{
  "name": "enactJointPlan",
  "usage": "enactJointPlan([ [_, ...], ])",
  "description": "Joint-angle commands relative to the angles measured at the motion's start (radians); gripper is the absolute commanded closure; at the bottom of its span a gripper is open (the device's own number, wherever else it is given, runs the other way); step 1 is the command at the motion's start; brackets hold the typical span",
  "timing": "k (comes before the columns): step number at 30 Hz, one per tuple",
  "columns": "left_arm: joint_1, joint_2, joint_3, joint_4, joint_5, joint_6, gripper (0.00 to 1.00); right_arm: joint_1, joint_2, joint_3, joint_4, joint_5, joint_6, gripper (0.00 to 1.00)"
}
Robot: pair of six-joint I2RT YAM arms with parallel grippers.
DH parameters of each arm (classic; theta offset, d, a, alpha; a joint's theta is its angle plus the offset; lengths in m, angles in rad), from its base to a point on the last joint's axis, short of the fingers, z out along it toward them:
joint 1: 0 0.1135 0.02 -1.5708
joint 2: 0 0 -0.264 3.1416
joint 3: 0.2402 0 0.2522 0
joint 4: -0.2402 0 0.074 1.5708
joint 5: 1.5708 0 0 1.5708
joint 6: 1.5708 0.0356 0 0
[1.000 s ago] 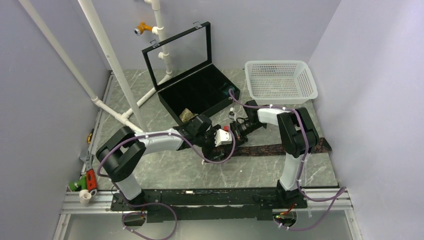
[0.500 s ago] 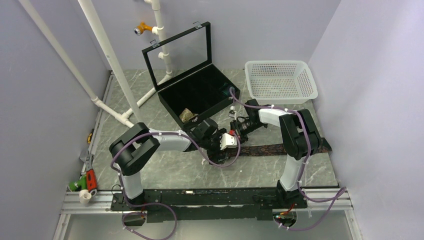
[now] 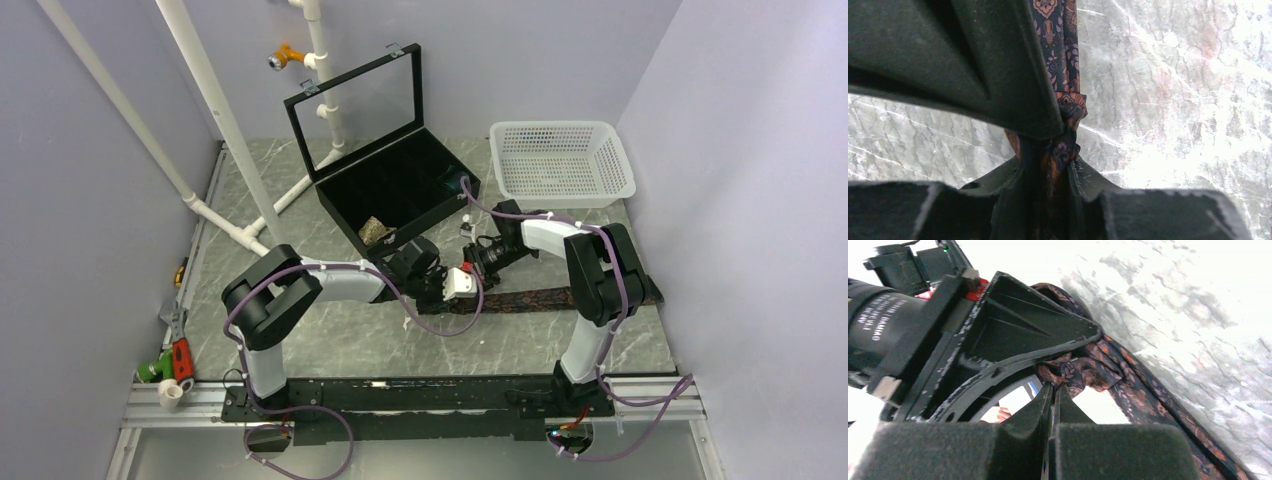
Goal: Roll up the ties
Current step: Place the tie at the center of the board.
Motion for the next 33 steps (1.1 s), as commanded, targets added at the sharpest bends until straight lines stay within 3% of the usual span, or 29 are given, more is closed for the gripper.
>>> enactJointPlan([
  [1,-0.005,0.004,-0.007,-0.086,-0.053,0.015,0.74,-0.023,-0.014,-0.016,-0.024,0.094,-0.064,1.00],
  [5,-0.004,0.000,-0.008,-0.098,-0.056,0.012,0.72,-0.029,-0.001,-0.021,-0.018,0.154,-0.072,1.00],
  [10,-0.004,-0.007,-0.015,-0.105,-0.048,0.019,0.60,-0.027,0.027,-0.039,0.028,0.261,-0.061,1.00],
  [16,0.024,-0.076,-0.053,-0.054,0.009,-0.024,0.30,0.002,0.070,-0.008,0.022,0.326,-0.065,1.00],
  [19,0.054,-0.167,-0.134,0.062,0.053,-0.057,0.18,0.020,0.086,0.006,0.010,0.349,-0.064,1.00],
  [23,0.067,-0.193,-0.185,0.108,0.063,-0.061,0.19,0.038,0.096,0.013,0.002,0.370,-0.062,1.00],
  [30,0.074,-0.121,-0.127,0.189,0.114,-0.151,0.22,0.070,0.101,0.009,0.011,0.378,-0.051,1.00],
  [33,0.065,-0.097,-0.079,0.185,0.137,-0.173,0.31,0.072,0.114,0.011,0.012,0.375,-0.051,1.00],
])
